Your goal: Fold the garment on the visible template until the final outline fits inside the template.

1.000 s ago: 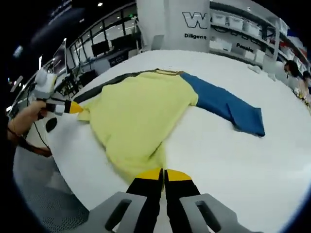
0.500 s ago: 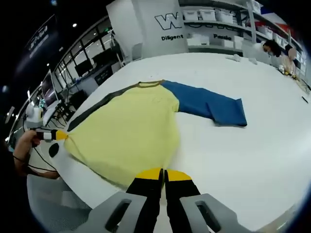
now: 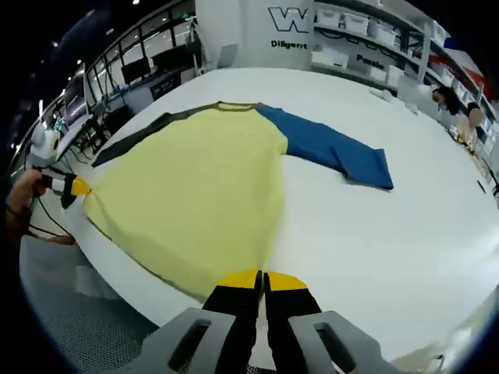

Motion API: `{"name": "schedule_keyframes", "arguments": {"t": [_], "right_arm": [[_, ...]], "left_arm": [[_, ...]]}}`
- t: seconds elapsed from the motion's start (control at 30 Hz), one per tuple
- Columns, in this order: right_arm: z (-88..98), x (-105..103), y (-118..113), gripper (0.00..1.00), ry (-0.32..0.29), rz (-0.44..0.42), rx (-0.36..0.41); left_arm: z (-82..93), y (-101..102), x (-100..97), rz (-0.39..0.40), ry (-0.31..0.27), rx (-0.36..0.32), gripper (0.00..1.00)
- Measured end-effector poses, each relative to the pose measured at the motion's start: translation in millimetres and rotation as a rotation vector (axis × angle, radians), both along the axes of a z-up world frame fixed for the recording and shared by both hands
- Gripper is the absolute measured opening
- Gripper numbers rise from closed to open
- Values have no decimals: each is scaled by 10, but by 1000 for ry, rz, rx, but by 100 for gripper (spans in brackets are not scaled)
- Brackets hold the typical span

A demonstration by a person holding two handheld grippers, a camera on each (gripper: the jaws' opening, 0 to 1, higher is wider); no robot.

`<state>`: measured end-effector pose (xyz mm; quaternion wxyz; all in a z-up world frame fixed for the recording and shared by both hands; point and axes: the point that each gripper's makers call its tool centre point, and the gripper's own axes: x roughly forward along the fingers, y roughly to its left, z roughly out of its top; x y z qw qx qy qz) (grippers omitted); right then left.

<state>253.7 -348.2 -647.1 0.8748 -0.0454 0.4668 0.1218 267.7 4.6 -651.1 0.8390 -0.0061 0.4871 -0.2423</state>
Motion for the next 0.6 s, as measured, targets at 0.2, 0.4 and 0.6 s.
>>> {"name": "schedule_keyframes", "arguments": {"t": [0.2,0.4,0.6], "right_arm": [[-124,-85,-71,0,40,4,-18],[-184,-123,-66,0,54,4,-20],[-221,-145,-65,0,55,13,-41]], "left_arm": [[-108,23,-95,-9,17,24,1],[-168,60,-132,0,12,40,1],[-255,90,-147,-2,-5,72,1]]}}
